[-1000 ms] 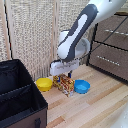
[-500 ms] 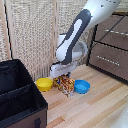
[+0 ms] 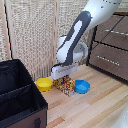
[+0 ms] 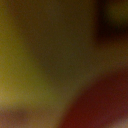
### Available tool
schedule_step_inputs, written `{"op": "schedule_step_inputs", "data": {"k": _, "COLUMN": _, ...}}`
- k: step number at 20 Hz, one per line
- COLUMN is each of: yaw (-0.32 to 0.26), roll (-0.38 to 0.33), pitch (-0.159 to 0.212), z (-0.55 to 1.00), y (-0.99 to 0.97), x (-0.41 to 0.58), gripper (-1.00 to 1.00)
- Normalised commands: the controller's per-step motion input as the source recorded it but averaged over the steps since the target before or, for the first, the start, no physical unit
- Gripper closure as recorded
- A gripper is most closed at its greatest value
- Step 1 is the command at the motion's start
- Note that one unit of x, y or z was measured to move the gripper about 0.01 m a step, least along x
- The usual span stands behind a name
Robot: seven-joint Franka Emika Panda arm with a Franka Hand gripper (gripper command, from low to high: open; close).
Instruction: Kindly direct your grabber toward the cereal bar. Delicately grip the cereal bar using your grabber. Transport the clutched cereal bar to the rear part of the organizer. Set the cereal bar down and place it in the rear section of the organizer.
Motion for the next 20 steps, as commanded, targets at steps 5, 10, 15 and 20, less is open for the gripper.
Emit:
{"op": "schedule_step_inputs", "data": {"k": 5, "yaw": 0.0, "roll": 0.03, "pitch": 0.03, "z": 0.43, "y": -0.04, "x": 0.105, "gripper": 1.0}}
{"op": "schedule_step_inputs", "data": {"k": 10, "yaw": -0.02, "roll": 0.019, "pitch": 0.003, "z": 0.86, "y": -0.11, "x": 0.237, "gripper": 1.0}}
{"op": "schedule_step_inputs", "data": {"k": 15, "yaw": -0.04, "roll": 0.0, "pitch": 0.002, "z": 1.0, "y": -0.06, "x": 0.393, "gripper": 1.0}}
{"op": "schedule_step_inputs", "data": {"k": 20, "yaw": -0.14, "roll": -0.03, "pitch": 0.036, "z": 0.91, "y": 0.01, "x": 0.527, "gripper": 1.0}}
